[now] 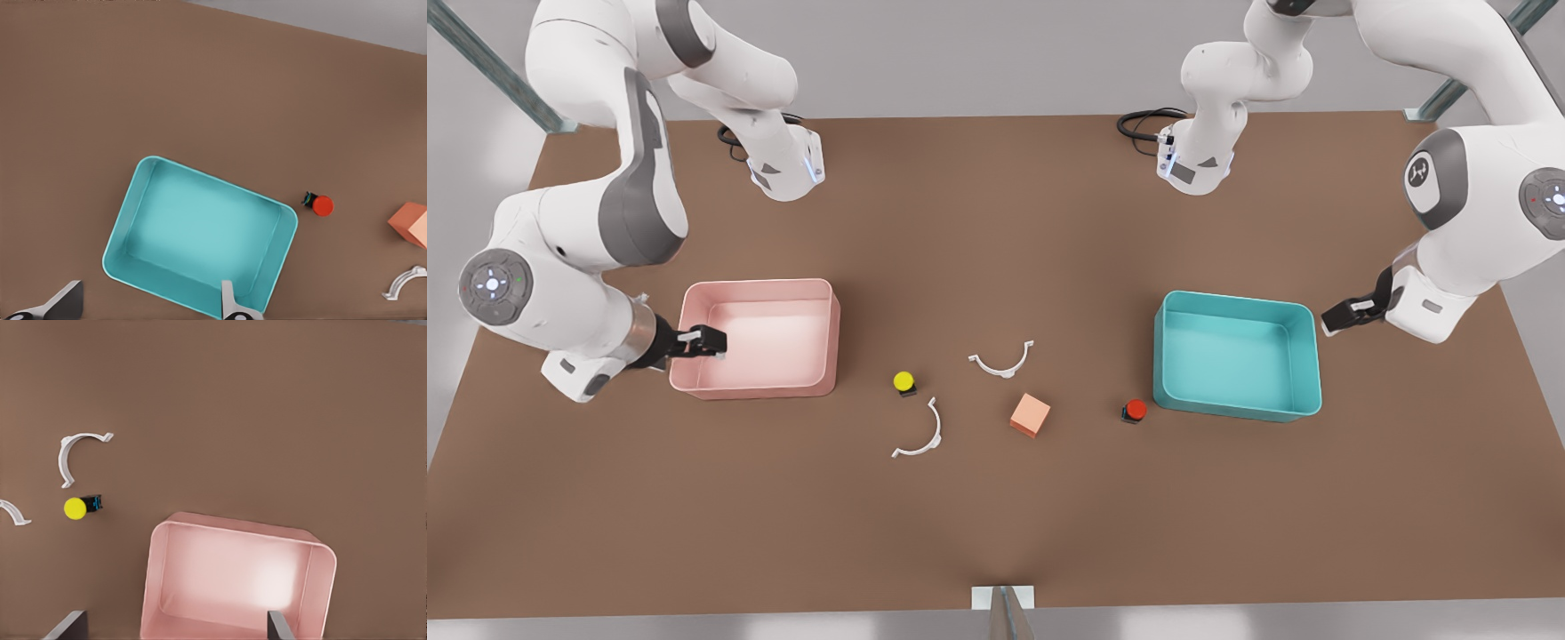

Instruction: Place the red button in the blue storage box with the left arm, and place the yellow button in the pink storage box with the right arm

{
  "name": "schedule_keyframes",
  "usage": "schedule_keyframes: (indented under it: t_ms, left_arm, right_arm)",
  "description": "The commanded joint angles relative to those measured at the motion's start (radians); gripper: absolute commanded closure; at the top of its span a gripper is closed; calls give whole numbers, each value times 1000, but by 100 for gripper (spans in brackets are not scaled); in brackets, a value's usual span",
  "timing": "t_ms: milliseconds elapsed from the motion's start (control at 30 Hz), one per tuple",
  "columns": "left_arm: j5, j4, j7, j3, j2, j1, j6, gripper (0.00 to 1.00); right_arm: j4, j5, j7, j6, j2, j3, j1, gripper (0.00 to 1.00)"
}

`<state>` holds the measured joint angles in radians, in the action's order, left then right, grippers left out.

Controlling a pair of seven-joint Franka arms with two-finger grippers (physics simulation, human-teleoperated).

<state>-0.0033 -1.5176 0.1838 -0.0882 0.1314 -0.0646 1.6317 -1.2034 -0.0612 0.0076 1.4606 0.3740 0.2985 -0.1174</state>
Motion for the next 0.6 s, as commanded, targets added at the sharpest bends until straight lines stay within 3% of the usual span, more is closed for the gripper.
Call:
schedule_keyframes:
  t_ms: [0, 133, 367, 567]
  left_arm:
    - [2, 0, -279, 1, -1, -1, 7, 0]
    - [2, 0, -348, 1, 16, -29, 7, 0]
    - [-20, 2, -360, 25, 278, -256, 287, 0]
    - [-24, -1, -382, 31, 422, -359, 496, 0]
  right_arm:
    - [-8, -40, 55, 4, -9, 1, -1, 0]
    - [-15, -32, 75, 30, 16, 1, 24, 0]
    - [-21, -3, 281, 359, 322, 1, 266, 0]
    - [-133, 41, 442, 440, 332, 7, 360, 0]
